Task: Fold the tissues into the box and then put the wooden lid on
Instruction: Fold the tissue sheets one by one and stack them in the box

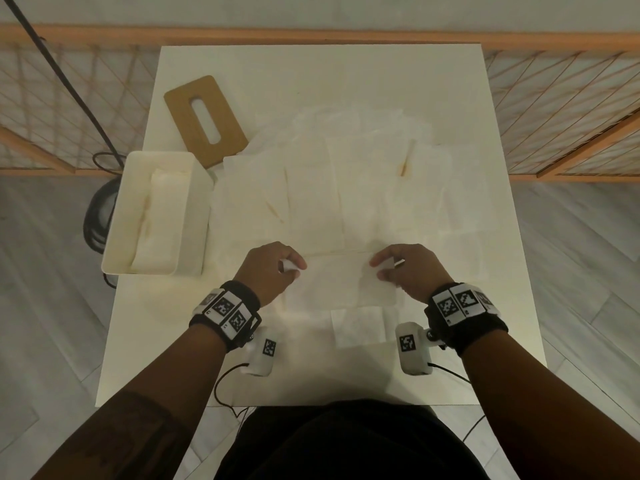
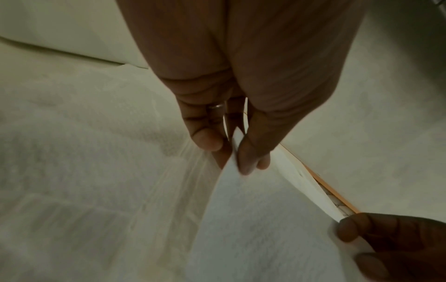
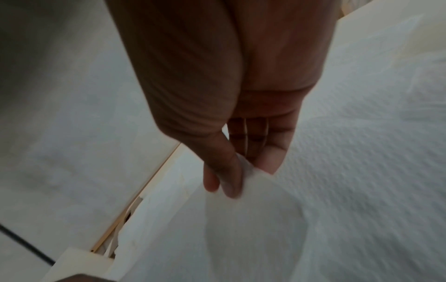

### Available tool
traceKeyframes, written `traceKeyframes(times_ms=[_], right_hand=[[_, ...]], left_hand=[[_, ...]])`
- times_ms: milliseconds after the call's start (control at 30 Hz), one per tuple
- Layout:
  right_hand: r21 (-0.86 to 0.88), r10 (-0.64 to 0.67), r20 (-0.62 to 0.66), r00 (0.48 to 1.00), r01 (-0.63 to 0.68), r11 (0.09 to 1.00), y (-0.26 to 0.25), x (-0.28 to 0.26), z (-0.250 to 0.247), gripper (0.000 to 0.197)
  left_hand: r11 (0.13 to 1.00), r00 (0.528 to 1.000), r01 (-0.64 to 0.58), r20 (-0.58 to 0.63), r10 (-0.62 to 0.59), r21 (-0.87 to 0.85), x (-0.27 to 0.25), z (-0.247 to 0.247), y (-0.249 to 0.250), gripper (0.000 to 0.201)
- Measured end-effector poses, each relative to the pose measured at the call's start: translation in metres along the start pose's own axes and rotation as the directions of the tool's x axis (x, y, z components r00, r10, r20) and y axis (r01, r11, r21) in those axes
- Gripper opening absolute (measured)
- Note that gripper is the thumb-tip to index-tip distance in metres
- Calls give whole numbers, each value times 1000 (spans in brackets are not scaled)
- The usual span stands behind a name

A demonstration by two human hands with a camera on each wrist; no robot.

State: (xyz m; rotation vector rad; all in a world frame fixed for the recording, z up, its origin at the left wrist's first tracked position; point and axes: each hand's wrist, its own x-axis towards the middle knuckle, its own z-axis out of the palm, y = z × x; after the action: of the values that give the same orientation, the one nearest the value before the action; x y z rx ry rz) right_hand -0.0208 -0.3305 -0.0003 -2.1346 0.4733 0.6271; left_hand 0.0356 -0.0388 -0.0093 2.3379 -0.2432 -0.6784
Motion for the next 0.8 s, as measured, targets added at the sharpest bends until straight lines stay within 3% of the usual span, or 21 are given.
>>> traceKeyframes(times_ms=[300, 400, 500, 633, 800], right_hand=[[-183, -17, -47, 999, 8, 983, -7, 8, 6, 12], [-144, -43, -156, 987, 20, 989, -15, 18, -1, 10], [-166, -109, -273, 956, 65, 984, -36, 43, -7, 13], [-303, -258, -171, 951, 198, 932, -72, 90, -5, 29], [-377, -305, -83, 949, 253, 891, -109, 131, -5, 59]], left_hand=[[995, 1000, -13, 10, 12, 99, 8, 6, -7, 16], [963, 990, -121, -43, 135, 243, 6, 10, 1, 14], [882, 954, -284, 20, 299, 377, 7, 18, 19, 35], [826, 955, -298, 145, 260, 478, 20, 34, 44, 61], [788, 964, -264, 156, 214, 557, 33, 40, 53, 58]])
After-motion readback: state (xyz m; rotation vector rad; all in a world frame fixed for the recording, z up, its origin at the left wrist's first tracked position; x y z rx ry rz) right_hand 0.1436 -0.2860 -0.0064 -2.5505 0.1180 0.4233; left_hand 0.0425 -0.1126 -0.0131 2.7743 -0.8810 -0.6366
